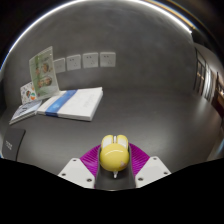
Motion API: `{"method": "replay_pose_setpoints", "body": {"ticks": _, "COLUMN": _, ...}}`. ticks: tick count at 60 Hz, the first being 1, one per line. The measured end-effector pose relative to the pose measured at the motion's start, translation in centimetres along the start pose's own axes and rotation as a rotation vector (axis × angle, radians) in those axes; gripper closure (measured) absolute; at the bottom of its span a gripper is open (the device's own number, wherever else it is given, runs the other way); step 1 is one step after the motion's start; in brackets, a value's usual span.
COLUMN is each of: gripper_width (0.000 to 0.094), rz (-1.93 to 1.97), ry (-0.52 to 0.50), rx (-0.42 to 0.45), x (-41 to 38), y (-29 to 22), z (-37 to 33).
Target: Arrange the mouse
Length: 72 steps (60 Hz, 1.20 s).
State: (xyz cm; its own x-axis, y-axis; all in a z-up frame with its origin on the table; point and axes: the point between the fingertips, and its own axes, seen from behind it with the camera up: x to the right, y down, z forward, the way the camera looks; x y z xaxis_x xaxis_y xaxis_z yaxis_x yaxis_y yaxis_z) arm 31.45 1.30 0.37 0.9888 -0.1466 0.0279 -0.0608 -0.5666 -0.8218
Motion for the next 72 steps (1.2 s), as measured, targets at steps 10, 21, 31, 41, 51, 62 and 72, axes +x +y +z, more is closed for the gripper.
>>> {"method": "replay_pose_setpoints", "body": {"ticks": 10, "gripper_width": 0.0536, "rz": 0.002, "ry": -0.020, "rx": 0.156, "x": -10.3, "y": -5.7, "z": -7.4}}
{"method": "replay_pose_setpoints", "body": {"ticks": 21, "gripper_width": 0.0540, "rz": -0.031, "ry": -0.122, "rx": 0.292, "x": -31.2, "y": -8.9, "z": -14.0}}
{"method": "replay_pose_setpoints", "body": {"ticks": 31, "gripper_width": 0.0542, "rz": -0.082, "ry": -0.231, "rx": 0.194, "x": -46.7, "y": -3.7, "z": -13.8}}
{"method": "replay_pose_setpoints", "body": {"ticks": 41, "gripper_width": 0.0542, "rz": -0.108, "ry": -0.191, "rx": 0.063, "x": -50.7, "y": 2.8, "z": -10.5}}
{"method": "replay_pose_setpoints", "body": {"ticks": 51, "gripper_width": 0.0532, "rz": -0.093, "ry": -0.176, "rx": -0.013, "x": -51.2, "y": 6.3, "z": -8.7}}
{"method": "replay_pose_setpoints", "body": {"ticks": 62, "gripper_width": 0.0288, "rz": -0.062, "ry": -0.226, "rx": -0.031, "x": -51.4, "y": 6.1, "z": -9.1}}
{"method": "replay_pose_setpoints", "body": {"ticks": 72, "gripper_width": 0.0092, "rz": -0.064, "ry": -0.297, "rx": -0.025, "x": -50.7, "y": 6.3, "z": -11.7}}
